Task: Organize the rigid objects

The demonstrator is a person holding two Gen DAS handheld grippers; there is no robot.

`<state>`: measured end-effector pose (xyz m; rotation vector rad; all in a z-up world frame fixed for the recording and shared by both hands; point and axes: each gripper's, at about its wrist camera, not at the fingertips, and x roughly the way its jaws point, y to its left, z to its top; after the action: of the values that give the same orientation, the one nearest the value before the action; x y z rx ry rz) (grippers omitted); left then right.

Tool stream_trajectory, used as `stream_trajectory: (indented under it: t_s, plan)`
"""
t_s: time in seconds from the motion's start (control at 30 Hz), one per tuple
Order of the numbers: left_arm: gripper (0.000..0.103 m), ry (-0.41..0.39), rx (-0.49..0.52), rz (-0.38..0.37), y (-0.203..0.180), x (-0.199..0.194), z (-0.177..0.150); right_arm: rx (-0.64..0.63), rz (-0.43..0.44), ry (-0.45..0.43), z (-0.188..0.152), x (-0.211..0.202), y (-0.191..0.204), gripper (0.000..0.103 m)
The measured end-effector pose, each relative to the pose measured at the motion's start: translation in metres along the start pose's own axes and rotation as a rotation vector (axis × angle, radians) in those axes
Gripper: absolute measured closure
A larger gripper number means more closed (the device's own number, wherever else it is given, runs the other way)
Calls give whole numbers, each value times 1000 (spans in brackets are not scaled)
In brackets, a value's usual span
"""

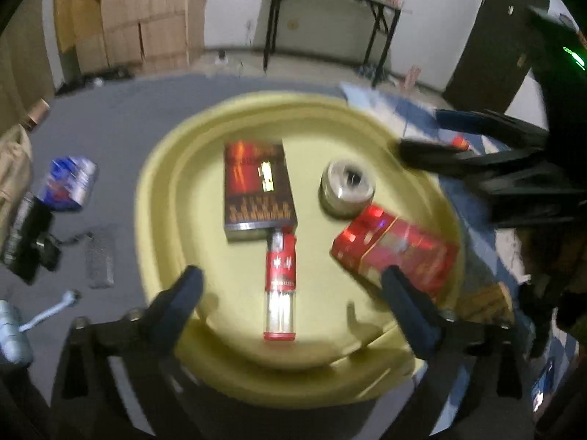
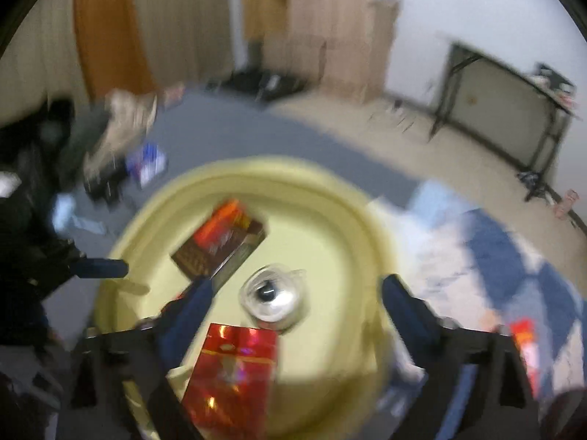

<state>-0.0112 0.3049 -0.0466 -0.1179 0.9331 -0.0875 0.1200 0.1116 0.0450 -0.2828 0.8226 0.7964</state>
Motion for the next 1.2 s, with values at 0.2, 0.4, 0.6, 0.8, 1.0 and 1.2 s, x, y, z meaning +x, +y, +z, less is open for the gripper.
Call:
stream_trajectory:
  t_s: [0.2, 0.4, 0.6, 0.8, 1.0, 1.2]
  plan:
    - [0, -59, -10, -20, -37, -31, 30, 139, -109, -112, -26, -111, -85, 0]
    - [0, -125, -14, -24, -110, -58, 77, 279, -253, -149, -81, -211, -167, 0]
    - [0, -139, 7, -102, -178, -80, 102, 343, -327, -174, -145, -275, -192, 0]
    - [0, -97, -100, -172, -217, -73, 96, 446, -368, -157, -229, -288, -182, 0]
    - [0, -23, 31, -94, -252, -32, 65, 505, -323, -163, -228, -303, -206, 0]
    - [0, 24, -37, -78, -238, -14, 58, 523, -316, -152, -234, -297, -215, 0]
